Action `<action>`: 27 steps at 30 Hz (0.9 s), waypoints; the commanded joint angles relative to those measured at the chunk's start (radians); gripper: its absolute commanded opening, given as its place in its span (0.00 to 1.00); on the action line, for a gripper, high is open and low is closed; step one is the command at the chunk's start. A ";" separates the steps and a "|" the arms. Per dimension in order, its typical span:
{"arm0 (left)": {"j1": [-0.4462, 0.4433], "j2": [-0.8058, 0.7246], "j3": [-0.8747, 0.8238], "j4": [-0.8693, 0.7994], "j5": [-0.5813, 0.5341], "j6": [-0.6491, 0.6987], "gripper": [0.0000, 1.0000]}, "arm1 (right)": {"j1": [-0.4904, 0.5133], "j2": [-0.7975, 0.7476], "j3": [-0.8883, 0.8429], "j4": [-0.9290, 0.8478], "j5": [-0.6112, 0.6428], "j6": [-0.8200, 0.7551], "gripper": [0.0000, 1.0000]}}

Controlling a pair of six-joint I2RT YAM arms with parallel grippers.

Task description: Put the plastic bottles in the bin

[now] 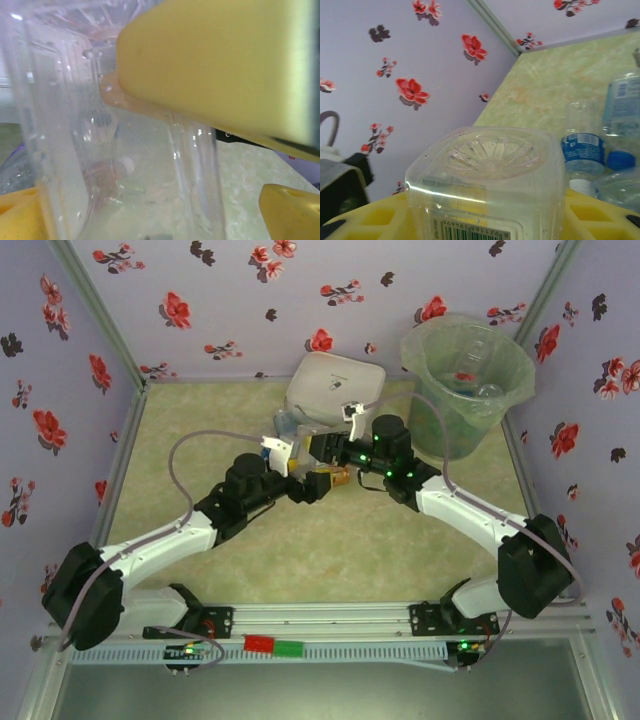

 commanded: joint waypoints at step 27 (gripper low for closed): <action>0.163 0.035 -0.141 0.113 -0.157 -0.331 1.00 | -0.503 0.135 0.839 -0.532 0.761 -0.569 0.46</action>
